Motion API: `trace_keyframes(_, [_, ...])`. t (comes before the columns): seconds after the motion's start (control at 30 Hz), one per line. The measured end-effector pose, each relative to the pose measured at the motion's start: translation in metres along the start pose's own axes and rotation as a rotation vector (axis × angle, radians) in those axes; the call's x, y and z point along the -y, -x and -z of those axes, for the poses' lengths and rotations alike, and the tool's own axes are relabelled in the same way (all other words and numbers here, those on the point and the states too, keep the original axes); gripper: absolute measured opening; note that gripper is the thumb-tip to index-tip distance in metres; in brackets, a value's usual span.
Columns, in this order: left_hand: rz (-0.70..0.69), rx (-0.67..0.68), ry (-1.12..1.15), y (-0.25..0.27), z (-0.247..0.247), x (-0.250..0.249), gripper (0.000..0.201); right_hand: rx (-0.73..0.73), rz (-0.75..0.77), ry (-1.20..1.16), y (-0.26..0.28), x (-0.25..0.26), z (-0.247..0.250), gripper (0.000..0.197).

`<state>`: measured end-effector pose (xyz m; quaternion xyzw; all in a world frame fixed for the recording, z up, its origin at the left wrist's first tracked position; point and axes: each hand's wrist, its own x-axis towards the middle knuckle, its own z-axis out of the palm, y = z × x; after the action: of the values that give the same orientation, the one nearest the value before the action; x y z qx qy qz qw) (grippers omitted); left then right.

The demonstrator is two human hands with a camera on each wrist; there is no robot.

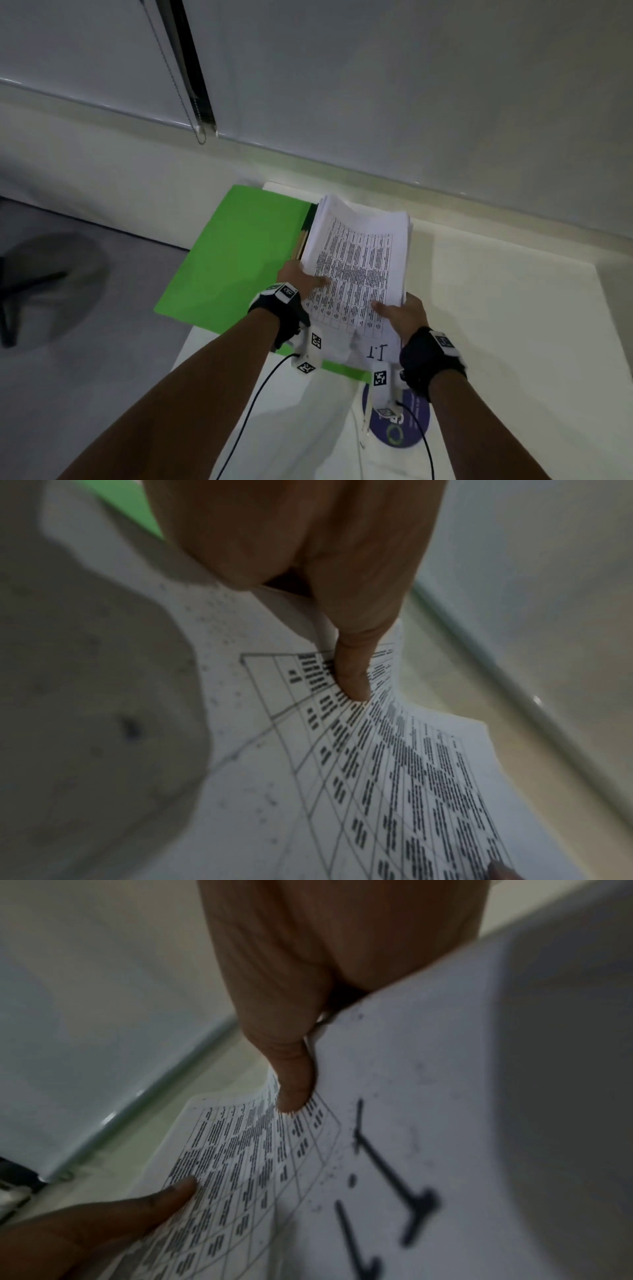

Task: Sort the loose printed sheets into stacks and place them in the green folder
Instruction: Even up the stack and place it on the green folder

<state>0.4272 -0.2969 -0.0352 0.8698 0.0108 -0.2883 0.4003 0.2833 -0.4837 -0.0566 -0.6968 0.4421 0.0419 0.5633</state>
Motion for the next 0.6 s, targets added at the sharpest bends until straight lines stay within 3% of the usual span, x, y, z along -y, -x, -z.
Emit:
trace_keyframes(0.07, [0.017, 0.005, -0.084, -0.011, -0.005, 0.006, 0.058, 0.018, -0.051, 0.053, -0.031, -0.028, -0.008, 0.106])
trace_keyframes(0.1, [0.032, 0.006, -0.11, -0.015, -0.007, 0.009, 0.065, 0.03, -0.064, 0.06, -0.033, -0.03, -0.013, 0.112])
trace_keyframes(0.23, [0.02, 0.029, -0.137, -0.021, -0.012, 0.016, 0.071, -0.012, -0.079, 0.142, 0.0, 0.004, -0.022, 0.079])
trace_keyframes(0.33, [-0.03, 0.023, -0.236, -0.015, -0.016, 0.011, 0.068, -0.07, -0.098, 0.174, 0.003, 0.009, -0.03, 0.076])
trace_keyframes(0.5, [-0.129, -0.072, -0.732, -0.006, -0.012, 0.001, 0.058, -0.144, -0.122, 0.274, 0.009, 0.013, -0.039, 0.071])
trace_keyframes(0.6, [-0.163, -0.169, -0.724, -0.017, 0.008, 0.007, 0.052, -0.156, -0.146, 0.301, 0.011, 0.016, -0.037, 0.078])
